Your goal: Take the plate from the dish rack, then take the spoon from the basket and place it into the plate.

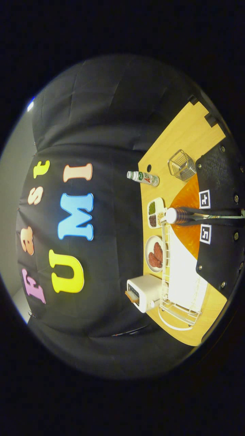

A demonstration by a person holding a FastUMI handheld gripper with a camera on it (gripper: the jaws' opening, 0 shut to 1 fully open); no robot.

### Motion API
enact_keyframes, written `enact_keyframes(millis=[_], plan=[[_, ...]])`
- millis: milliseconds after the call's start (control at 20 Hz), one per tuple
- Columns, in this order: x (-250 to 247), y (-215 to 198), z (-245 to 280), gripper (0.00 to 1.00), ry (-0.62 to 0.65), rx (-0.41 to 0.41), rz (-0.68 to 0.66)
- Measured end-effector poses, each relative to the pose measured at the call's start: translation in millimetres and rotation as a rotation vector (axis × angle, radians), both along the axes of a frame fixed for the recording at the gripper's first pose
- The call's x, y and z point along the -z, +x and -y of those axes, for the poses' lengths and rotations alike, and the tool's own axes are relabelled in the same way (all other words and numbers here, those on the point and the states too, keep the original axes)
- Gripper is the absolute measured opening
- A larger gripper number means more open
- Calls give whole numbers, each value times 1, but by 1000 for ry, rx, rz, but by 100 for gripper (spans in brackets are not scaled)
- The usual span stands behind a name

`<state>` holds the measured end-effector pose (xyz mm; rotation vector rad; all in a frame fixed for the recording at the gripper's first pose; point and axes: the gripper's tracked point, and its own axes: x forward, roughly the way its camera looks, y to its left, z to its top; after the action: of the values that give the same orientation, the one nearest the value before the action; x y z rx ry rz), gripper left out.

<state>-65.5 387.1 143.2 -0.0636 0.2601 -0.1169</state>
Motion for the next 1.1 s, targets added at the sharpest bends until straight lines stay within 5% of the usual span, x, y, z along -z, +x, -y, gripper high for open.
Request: enact_keyframes(millis=[450, 900, 1100], plan=[[103, -31, -67, 3, -51, -201, -130], [129, -39, -87, 4, -86, -263, -149], [127, -43, -79, 12, -77, -233, -131]])
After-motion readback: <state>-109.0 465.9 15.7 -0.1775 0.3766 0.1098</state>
